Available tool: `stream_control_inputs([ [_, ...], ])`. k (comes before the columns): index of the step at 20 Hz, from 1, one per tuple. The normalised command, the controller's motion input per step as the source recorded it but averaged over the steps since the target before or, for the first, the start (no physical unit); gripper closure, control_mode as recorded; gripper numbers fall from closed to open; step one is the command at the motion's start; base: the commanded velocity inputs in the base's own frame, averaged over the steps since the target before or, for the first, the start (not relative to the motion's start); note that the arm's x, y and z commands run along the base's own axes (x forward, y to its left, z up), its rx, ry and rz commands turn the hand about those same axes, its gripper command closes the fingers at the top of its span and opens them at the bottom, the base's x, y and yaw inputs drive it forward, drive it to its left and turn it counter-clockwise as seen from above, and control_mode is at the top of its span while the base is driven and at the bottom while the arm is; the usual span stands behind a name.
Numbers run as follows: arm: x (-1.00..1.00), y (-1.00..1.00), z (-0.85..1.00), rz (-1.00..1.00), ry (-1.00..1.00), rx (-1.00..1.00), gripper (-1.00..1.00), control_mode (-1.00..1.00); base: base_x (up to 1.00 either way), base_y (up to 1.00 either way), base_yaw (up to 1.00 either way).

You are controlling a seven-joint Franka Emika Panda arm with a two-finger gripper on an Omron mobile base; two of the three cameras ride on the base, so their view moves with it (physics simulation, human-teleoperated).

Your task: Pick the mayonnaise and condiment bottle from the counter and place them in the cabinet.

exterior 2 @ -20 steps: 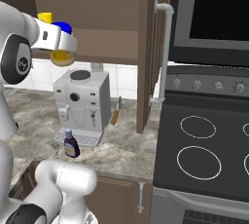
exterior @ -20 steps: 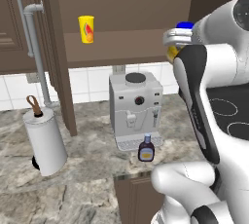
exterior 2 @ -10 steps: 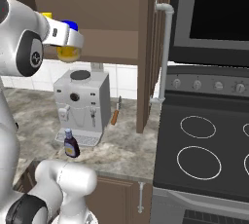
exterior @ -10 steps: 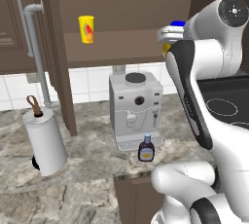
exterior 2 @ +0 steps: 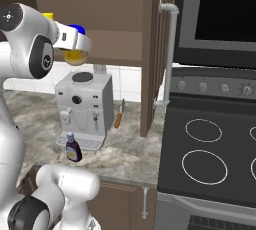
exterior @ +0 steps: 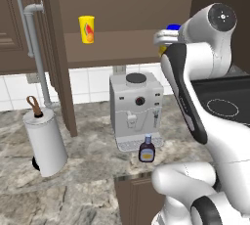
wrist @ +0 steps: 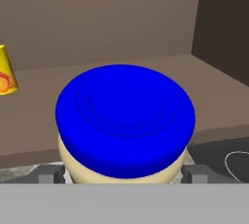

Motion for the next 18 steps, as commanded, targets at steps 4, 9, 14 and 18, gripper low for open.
stream_control_inputs([
  [4, 0.26, 0.00, 0.00, 0.00, 0.00, 0.00, 1.00, -1.00, 0.00, 0.00, 0.00],
  [9, 0.26, 0.00, -0.01, 0.00, 0.00, 0.00, 1.00, -1.00, 0.00, 0.00, 0.00],
  [14, 0.27, 0.00, -0.06, 0.00, 0.00, 0.00, 1.00, -1.00, 0.00, 0.00, 0.00],
  [18, 0.29, 0.00, -0.07, 0.00, 0.00, 0.00, 1.00, -1.00, 0.00, 0.00, 0.00],
])
